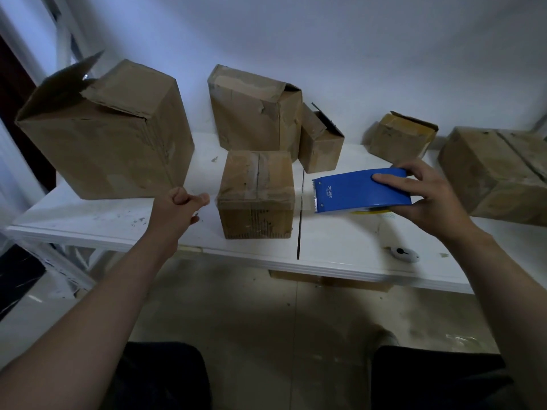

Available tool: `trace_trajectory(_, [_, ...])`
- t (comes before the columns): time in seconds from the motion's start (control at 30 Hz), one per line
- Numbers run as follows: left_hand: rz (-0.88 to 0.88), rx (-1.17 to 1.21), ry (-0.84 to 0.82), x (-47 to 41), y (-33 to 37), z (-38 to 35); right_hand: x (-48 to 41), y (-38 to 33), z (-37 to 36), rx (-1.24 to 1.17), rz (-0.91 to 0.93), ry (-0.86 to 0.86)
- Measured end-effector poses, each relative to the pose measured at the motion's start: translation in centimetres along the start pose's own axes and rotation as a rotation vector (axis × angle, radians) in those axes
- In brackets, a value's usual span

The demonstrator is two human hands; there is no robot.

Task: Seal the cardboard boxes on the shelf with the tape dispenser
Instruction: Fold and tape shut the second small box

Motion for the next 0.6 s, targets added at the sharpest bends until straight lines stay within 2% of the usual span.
trace_trajectory(0.6, [-0.017, -0.089, 0.027, -1.1, -1.6, -0.9, -1.0, 0.3, -3.1, 0.003, -0.025, -0.097])
Point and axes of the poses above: each hand's wrist, its own x-axis away from the middle knuckle, its own z-axis out of the back of the hand, y = z × x, the point moved 6 cm from there along -x, towards the middle knuckle, and after that the axes turned 3 degrees about y, right-handed, at the moved point
